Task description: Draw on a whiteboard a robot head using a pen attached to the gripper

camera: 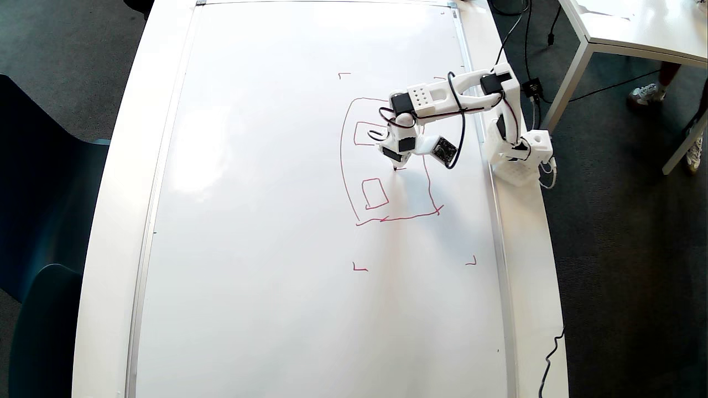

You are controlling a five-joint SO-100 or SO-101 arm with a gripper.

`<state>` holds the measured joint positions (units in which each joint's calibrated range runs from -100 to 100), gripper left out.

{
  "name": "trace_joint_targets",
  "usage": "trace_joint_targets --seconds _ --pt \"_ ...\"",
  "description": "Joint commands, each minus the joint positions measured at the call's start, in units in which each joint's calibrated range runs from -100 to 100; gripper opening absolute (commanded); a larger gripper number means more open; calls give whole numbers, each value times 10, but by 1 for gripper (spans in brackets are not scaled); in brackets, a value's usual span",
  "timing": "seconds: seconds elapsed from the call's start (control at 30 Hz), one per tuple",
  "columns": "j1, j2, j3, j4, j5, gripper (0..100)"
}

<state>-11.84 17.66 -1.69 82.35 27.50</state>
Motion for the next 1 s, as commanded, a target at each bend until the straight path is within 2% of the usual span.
trace_joint_targets --seconds 0.0,0.4,0.77,0.97 --pt "12 2 -20 -4 0 1" --pt "69 -2 -15 4 39 1" --pt "81 -52 104 4 77 1" --pt "78 -87 148 4 78 1"
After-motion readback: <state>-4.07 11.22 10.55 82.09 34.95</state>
